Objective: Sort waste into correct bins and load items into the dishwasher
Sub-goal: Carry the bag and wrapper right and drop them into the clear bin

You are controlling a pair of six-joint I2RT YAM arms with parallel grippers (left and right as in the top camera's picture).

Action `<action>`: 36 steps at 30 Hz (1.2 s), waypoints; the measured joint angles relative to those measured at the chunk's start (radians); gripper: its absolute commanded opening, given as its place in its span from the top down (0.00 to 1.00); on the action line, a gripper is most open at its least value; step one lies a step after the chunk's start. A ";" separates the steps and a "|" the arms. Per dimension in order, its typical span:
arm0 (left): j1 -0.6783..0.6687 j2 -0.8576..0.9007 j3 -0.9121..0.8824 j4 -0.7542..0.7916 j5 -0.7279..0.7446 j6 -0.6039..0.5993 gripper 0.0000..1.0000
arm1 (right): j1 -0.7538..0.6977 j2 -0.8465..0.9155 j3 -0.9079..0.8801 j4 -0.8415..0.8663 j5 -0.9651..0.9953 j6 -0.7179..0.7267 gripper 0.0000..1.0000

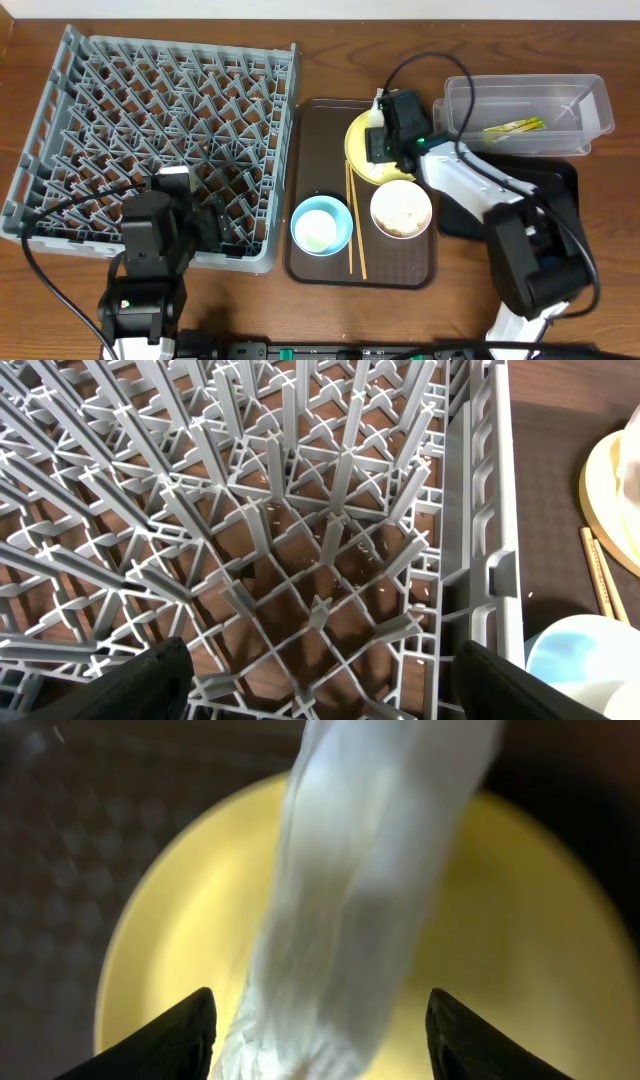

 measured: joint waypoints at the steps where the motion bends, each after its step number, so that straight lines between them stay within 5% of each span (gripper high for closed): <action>1: 0.000 0.000 0.000 -0.001 0.000 0.000 0.14 | 0.006 0.011 0.000 0.000 0.002 0.002 0.40; 3: 0.000 0.000 0.000 -0.001 0.000 0.000 0.14 | 0.010 0.034 0.000 0.001 0.003 0.010 0.50; 6: 0.000 0.000 0.000 -0.003 0.000 0.000 0.14 | 0.010 0.056 0.000 0.005 0.018 0.037 0.80; 11: 0.000 0.000 0.000 -0.006 0.000 0.000 0.14 | 0.010 0.052 0.000 0.004 0.020 0.069 0.99; 23: 0.000 0.000 0.000 -0.009 0.000 0.000 0.14 | -0.120 -0.243 0.000 -0.043 0.072 0.095 0.99; 28: 0.000 0.000 0.000 -0.009 0.000 0.000 0.13 | -0.243 -0.348 0.003 -0.102 0.169 0.221 0.94; 33: 0.000 0.000 0.000 -0.009 0.000 0.000 0.14 | -0.352 -0.338 0.002 -0.118 0.209 0.369 0.52; 36: 0.000 0.000 0.000 -0.009 0.000 0.000 0.14 | -0.394 -0.335 0.002 -0.065 0.204 0.403 0.45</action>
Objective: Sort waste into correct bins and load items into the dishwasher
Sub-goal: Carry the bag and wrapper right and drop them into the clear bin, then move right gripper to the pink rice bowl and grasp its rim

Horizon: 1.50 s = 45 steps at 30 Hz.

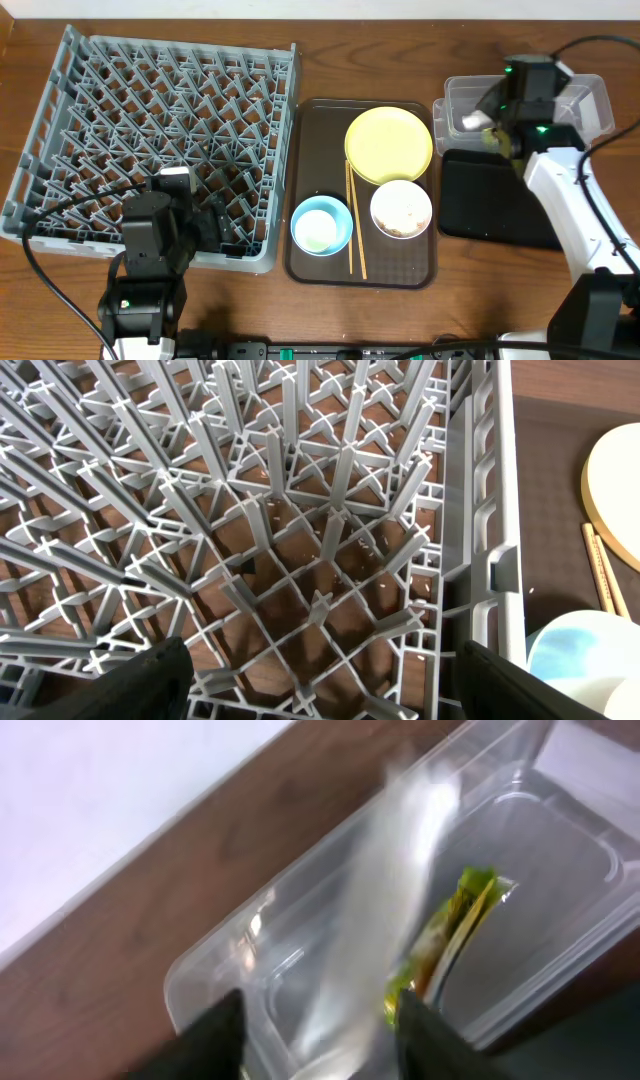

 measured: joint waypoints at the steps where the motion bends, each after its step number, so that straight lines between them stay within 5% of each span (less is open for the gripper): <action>1: 0.000 0.000 0.000 0.000 0.000 0.000 0.14 | -0.012 0.000 0.000 0.037 -0.020 -0.017 0.45; 5: 0.000 0.000 0.000 0.000 0.000 0.000 0.14 | -0.024 -0.005 0.000 0.056 -0.119 -0.106 0.42; 11: 0.000 0.000 0.000 -0.002 0.000 0.000 0.14 | 0.010 -0.087 -0.001 -0.151 -0.346 -0.282 0.41; 15: 0.000 0.000 0.000 -0.001 0.000 0.000 0.14 | 0.121 -0.182 0.004 -0.431 -0.450 -0.420 0.38; 20: 0.000 0.000 0.000 -0.002 0.000 0.000 0.14 | 0.332 -0.184 0.000 -0.570 -0.476 -0.496 0.44; 33: 0.000 0.000 0.000 -0.001 0.000 0.000 0.14 | 0.562 0.016 -0.139 -0.437 -0.389 -0.499 0.50; 39: 0.000 0.000 0.000 -0.001 0.000 0.000 0.13 | 0.568 0.118 -0.142 -0.386 -0.379 -0.484 0.72; 45: 0.000 0.000 0.000 -0.001 0.000 0.000 0.14 | 0.568 0.153 -0.143 -0.353 -0.359 -0.457 0.82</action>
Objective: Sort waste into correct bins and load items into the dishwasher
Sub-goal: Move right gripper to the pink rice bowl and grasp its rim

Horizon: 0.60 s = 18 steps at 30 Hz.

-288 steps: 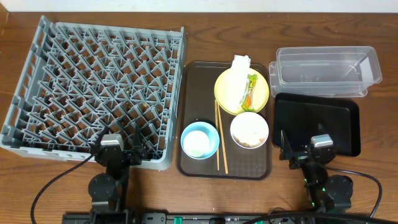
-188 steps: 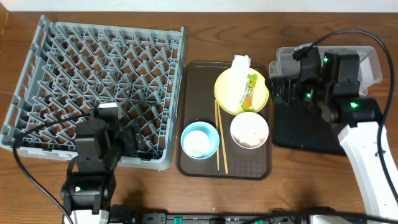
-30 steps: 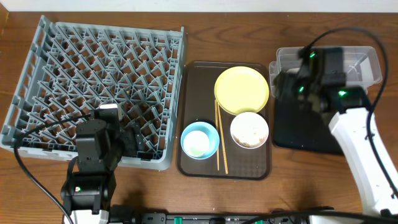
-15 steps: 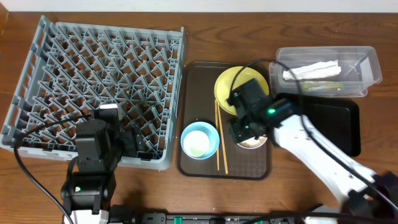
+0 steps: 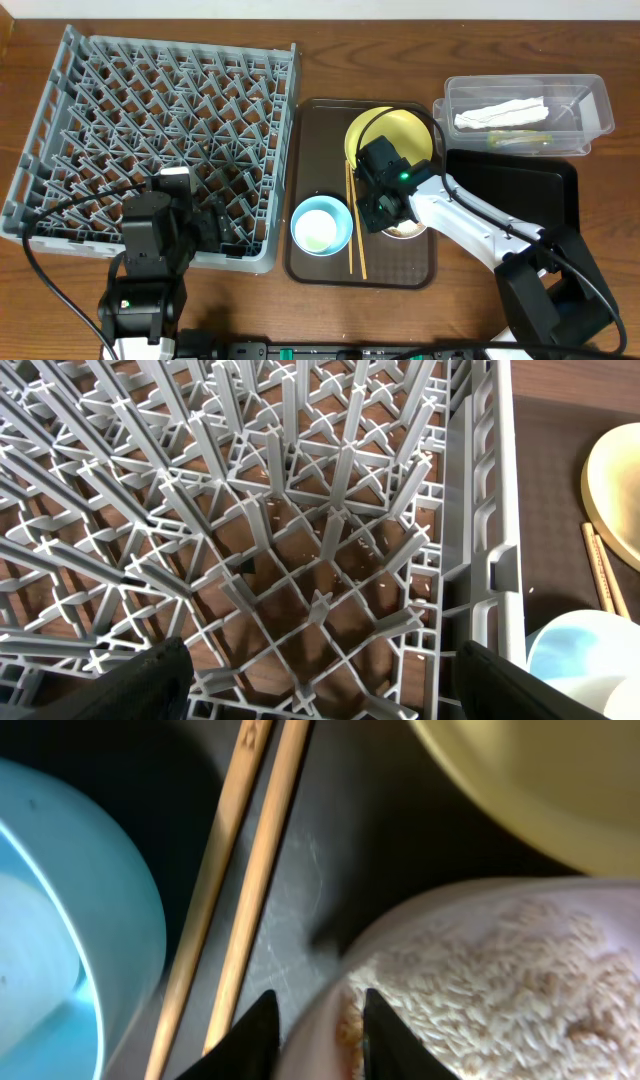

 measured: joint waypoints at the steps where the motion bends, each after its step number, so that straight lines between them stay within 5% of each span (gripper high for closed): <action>1: 0.000 0.000 0.000 0.000 0.000 0.000 0.13 | 0.000 0.000 0.000 0.009 0.008 0.005 0.86; 5: 0.000 0.000 0.000 0.000 0.000 0.000 0.14 | 0.000 0.000 0.000 0.015 0.051 0.034 0.98; 18: 0.000 0.000 0.000 0.000 0.000 0.000 0.14 | 0.013 -0.022 0.006 -0.018 0.118 0.055 0.99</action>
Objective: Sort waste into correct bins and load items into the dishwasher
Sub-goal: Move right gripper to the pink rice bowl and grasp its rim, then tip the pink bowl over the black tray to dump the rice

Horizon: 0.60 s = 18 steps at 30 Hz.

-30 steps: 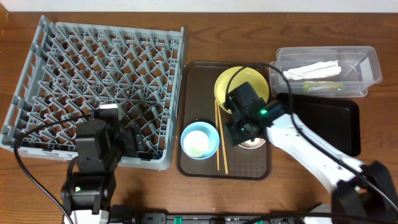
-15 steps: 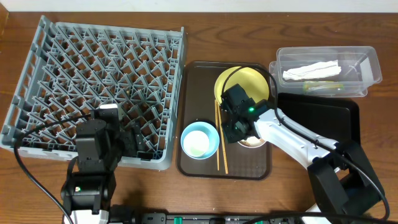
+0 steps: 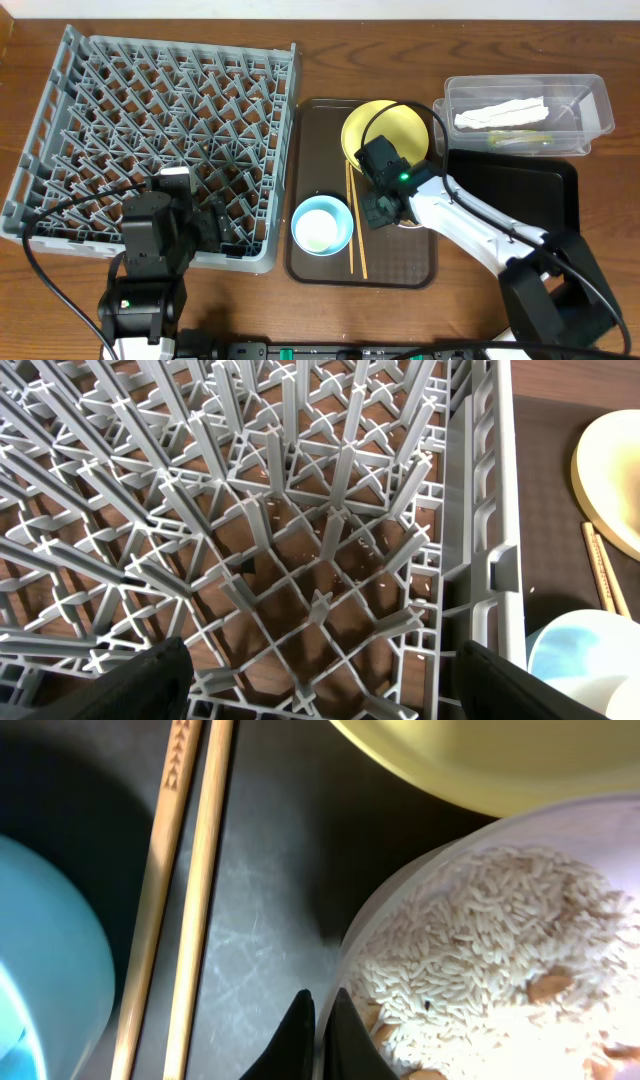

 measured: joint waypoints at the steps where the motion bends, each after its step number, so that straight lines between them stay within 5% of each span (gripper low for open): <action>1: 0.000 0.000 0.000 0.000 0.000 0.000 0.13 | 0.003 -0.014 0.002 -0.010 -0.003 0.002 0.99; 9: 0.000 0.000 0.000 -0.002 0.000 0.000 0.14 | -0.026 -0.234 0.011 -0.014 -0.045 0.020 0.99; 18: 0.000 0.000 0.000 -0.002 0.000 0.000 0.14 | -0.321 -0.341 0.023 -0.039 -0.168 0.052 0.99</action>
